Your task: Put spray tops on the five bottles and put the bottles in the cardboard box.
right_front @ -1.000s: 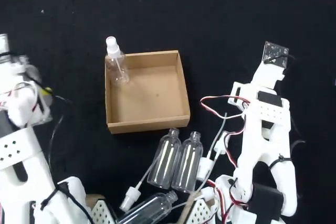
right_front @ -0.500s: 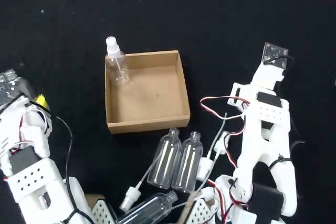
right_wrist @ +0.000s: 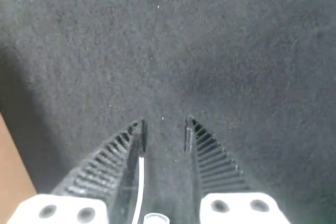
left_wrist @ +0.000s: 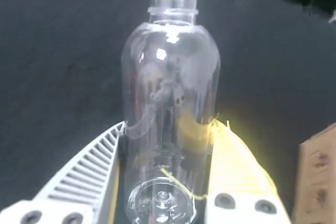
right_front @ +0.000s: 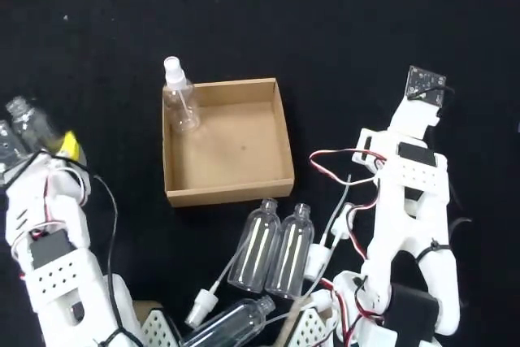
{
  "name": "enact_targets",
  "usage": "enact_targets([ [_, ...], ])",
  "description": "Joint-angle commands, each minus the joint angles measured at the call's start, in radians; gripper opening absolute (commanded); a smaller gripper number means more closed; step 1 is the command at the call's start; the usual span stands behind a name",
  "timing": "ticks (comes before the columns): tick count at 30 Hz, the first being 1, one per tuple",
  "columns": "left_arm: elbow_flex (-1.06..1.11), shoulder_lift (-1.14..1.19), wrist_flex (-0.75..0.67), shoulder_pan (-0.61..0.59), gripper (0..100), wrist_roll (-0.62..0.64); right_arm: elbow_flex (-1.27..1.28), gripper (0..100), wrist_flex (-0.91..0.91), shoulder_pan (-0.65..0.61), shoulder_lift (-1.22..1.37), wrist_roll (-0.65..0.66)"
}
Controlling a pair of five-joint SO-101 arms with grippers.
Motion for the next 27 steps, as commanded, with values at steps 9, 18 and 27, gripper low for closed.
enact_targets([
  [9, -0.295, 0.253, 0.425, -0.214, 14, -0.163, -0.002, 10.2, -0.023, -0.011, -0.05, -0.002],
  [18, -0.42, 0.628, 0.45, -0.384, 14, -0.176, -0.002, 10.2, -0.023, -0.009, -0.05, -0.002],
  [27, -0.463, 0.798, 0.453, -0.401, 33, -0.176, -0.002, 10.2, -0.023, -0.009, -0.05, -0.002],
])
